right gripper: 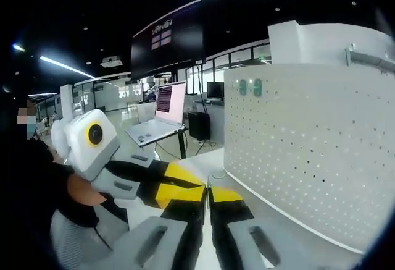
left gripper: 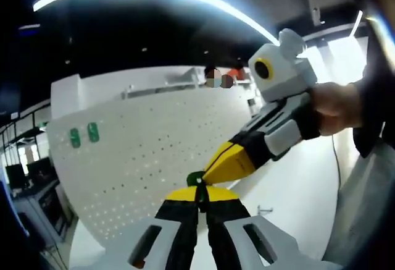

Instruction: Insert the hook assembly into the mounting plate slot until the hook locks in place.

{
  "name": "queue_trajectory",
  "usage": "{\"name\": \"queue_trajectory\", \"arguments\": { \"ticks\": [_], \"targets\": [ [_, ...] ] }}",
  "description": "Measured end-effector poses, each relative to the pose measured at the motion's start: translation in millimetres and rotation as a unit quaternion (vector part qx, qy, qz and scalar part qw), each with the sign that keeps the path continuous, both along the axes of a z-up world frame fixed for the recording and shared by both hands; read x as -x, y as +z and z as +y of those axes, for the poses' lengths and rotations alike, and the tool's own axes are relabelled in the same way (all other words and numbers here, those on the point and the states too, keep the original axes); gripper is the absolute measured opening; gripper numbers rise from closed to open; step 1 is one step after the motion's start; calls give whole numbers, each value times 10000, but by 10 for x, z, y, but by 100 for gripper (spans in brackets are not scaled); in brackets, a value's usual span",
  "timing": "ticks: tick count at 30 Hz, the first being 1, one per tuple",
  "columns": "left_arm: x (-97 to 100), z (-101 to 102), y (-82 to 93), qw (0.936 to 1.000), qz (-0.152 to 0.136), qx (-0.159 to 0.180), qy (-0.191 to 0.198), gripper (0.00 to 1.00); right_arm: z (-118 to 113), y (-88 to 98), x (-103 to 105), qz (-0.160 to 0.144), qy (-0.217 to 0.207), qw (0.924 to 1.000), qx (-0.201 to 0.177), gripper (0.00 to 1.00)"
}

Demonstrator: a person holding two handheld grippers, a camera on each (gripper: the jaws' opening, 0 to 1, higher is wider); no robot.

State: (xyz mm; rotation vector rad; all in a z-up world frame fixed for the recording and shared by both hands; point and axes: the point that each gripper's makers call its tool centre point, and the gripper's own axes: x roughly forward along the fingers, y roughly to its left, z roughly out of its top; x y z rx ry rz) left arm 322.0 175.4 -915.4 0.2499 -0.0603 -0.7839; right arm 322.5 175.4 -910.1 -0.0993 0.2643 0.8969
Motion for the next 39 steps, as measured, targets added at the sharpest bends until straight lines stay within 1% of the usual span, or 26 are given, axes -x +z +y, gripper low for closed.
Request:
{"name": "queue_trajectory", "arguments": {
  "ticks": [8,18,27,33,39],
  "targets": [
    [6,-1,13,10000,-20,15,10,3,0,12,7,-52,27,10000,25,0],
    [13,-9,2,10000,58,54,16,3,-17,63,14,-170,0,9998,52,3],
    [8,-6,-13,9998,144,108,40,3,-66,51,11,-221,-45,9997,103,5],
    [0,-3,-23,9997,189,134,53,3,-91,58,9,-309,-51,9994,143,9],
    [-6,12,-31,9996,228,156,84,3,-119,56,3,-366,-79,9992,150,17]
  ]
}}
